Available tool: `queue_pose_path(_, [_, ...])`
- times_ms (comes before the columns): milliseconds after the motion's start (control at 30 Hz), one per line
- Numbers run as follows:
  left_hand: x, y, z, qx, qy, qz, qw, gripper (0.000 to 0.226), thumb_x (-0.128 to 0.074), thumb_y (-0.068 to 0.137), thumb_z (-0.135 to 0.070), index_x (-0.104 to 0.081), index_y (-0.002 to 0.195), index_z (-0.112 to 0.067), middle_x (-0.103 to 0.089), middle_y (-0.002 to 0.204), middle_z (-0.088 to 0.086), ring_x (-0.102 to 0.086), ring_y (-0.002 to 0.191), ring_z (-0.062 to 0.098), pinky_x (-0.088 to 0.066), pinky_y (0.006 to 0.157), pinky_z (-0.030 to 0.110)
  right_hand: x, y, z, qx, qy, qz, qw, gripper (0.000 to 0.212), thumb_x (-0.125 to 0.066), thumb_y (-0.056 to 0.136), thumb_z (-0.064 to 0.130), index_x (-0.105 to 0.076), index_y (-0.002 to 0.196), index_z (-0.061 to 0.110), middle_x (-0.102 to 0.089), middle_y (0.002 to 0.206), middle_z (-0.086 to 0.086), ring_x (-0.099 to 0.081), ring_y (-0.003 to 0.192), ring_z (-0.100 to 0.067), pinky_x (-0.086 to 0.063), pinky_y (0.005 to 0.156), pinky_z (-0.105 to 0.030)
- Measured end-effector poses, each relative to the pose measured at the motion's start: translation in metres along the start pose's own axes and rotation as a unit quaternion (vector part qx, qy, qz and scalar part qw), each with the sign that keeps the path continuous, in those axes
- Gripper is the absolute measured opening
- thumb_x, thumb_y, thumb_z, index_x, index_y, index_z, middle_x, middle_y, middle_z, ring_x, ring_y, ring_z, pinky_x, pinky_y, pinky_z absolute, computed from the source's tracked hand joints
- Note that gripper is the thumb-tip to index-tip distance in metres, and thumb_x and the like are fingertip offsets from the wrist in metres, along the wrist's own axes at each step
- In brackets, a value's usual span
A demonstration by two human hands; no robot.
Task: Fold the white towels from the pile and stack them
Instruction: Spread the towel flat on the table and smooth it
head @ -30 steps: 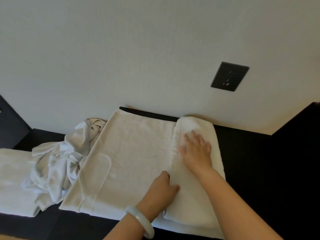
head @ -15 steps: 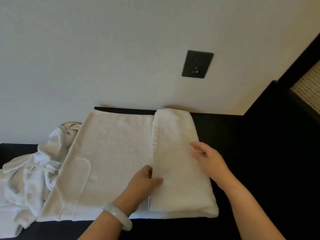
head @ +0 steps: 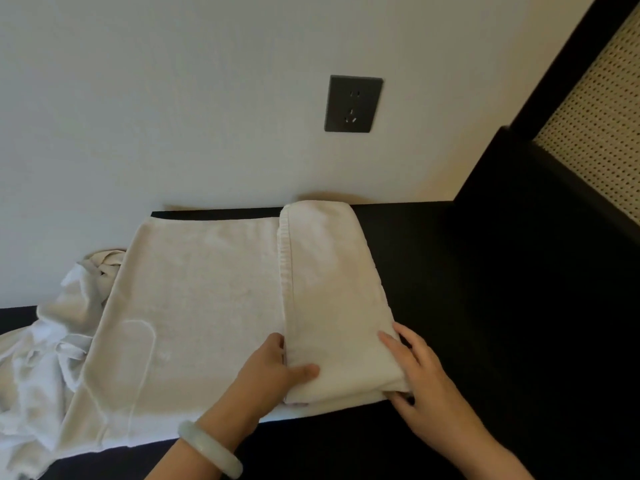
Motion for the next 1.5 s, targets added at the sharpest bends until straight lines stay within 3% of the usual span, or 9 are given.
queue_pose_path(167, [0.003, -0.002, 0.008, -0.030, 0.007, -0.021, 0.999, 0.036, -0.080, 0.080, -0.021, -0.058, 0.108, -0.015, -0.070, 0.102, 0.004, -0.071, 0.082, 0.019, -0.057, 0.061, 0.026, 0.002, -0.017, -0.003, -0.027, 0.023, -0.131, 0.991, 0.052, -0.067, 0.088, 0.032, -0.039, 0.129, 0.047, -0.022, 0.131, 0.034, -0.049, 0.101, 0.010, -0.045, 0.068, -0.006])
queue_pose_path(267, [0.004, -0.003, 0.013, -0.044, 0.020, -0.024, 0.999, 0.033, -0.079, 0.080, -0.021, -0.059, 0.106, -0.018, -0.072, 0.098, 0.004, -0.073, 0.078, 0.017, -0.060, 0.064, 0.033, 0.006, -0.022, -0.008, -0.013, 0.052, -0.147, 0.988, 0.035, -0.066, 0.086, 0.026, -0.044, 0.098, 0.051, -0.036, 0.113, 0.035, -0.047, 0.107, 0.013, -0.047, 0.072, -0.006])
queue_pose_path(400, [0.007, -0.004, 0.019, -0.065, 0.072, -0.048, 0.994, 0.031, -0.079, 0.079, -0.029, -0.059, 0.103, -0.027, -0.074, 0.094, -0.005, -0.071, 0.080, 0.009, -0.059, 0.074, 0.037, -0.004, -0.029, -0.016, -0.027, 0.070, -0.160, 0.984, 0.027, -0.070, 0.085, 0.020, -0.055, 0.090, 0.042, -0.046, 0.100, 0.027, -0.053, 0.099, 0.006, -0.049, 0.073, -0.011])
queue_pose_path(667, [0.004, -0.010, 0.022, -0.100, 0.179, -0.055, 0.977, 0.029, -0.071, 0.083, -0.043, -0.048, 0.098, -0.036, -0.067, 0.097, -0.013, -0.063, 0.083, -0.002, -0.044, 0.062, 0.013, -0.006, -0.032, -0.022, -0.053, 0.082, -0.138, 0.986, 0.027, -0.071, 0.087, 0.022, -0.053, 0.080, 0.041, -0.055, 0.088, 0.020, -0.056, 0.089, 0.004, -0.053, 0.072, -0.021])
queue_pose_path(900, [0.009, -0.002, 0.012, -0.066, 0.232, -0.054, 0.969, 0.037, -0.070, 0.082, -0.052, -0.046, 0.096, -0.028, -0.061, 0.090, -0.009, -0.060, 0.075, 0.003, -0.042, 0.057, 0.016, 0.034, -0.015, -0.032, -0.147, 0.133, 0.130, 0.971, 0.031, -0.078, 0.080, 0.028, -0.061, 0.094, 0.050, -0.068, 0.095, 0.021, -0.065, 0.090, 0.006, -0.055, 0.081, -0.020])
queue_pose_path(1067, [0.019, 0.032, -0.038, -0.084, 0.238, -0.141, 0.957, 0.047, -0.062, 0.091, -0.049, -0.042, 0.109, -0.010, -0.056, 0.091, 0.000, -0.058, 0.079, 0.018, -0.039, 0.054, 0.023, 0.066, 0.050, 0.007, -0.085, 0.072, -0.179, 0.977, 0.046, -0.062, 0.094, 0.034, -0.049, 0.138, 0.034, -0.048, 0.131, 0.022, -0.042, 0.124, 0.001, -0.035, 0.102, -0.023])
queue_pose_path(1167, [0.014, 0.044, -0.045, -0.105, 0.234, -0.149, 0.955, 0.042, -0.068, 0.090, -0.033, -0.038, 0.106, -0.008, -0.053, 0.093, 0.002, -0.055, 0.079, 0.020, -0.042, 0.057, 0.025, 0.022, 0.074, 0.035, -0.005, -0.007, -0.105, 0.994, 0.058, -0.041, 0.103, 0.038, -0.022, 0.156, 0.026, -0.017, 0.163, 0.007, -0.011, 0.150, -0.008, -0.014, 0.122, -0.030])
queue_pose_path(1267, [0.017, 0.047, -0.031, -0.112, 0.208, -0.147, 0.961, 0.036, -0.070, 0.088, -0.025, -0.041, 0.101, -0.011, -0.056, 0.089, -0.002, -0.057, 0.073, 0.011, -0.040, 0.051, 0.014, -0.014, 0.070, 0.024, -0.006, -0.067, -0.055, 0.996, 0.061, -0.014, 0.102, 0.051, 0.011, 0.155, 0.034, 0.016, 0.163, 0.016, 0.022, 0.146, 0.000, 0.006, 0.122, -0.032])
queue_pose_path(1500, [0.020, 0.046, -0.022, -0.104, 0.166, -0.149, 0.969, 0.035, -0.073, 0.086, -0.028, -0.043, 0.099, -0.017, -0.059, 0.091, -0.002, -0.060, 0.077, 0.009, -0.044, 0.054, 0.017, -0.001, 0.081, 0.033, 0.000, -0.161, -0.056, 0.985, 0.066, -0.015, 0.102, 0.052, 0.008, 0.157, 0.023, 0.012, 0.165, 0.004, 0.020, 0.149, -0.011, 0.015, 0.121, -0.042])
Point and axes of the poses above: each hand's wrist, its own y-axis towards the middle knuckle, its own x-axis out of the back of the hand, z = x × y, the point moved 5 cm from there along y, towards the middle knuckle
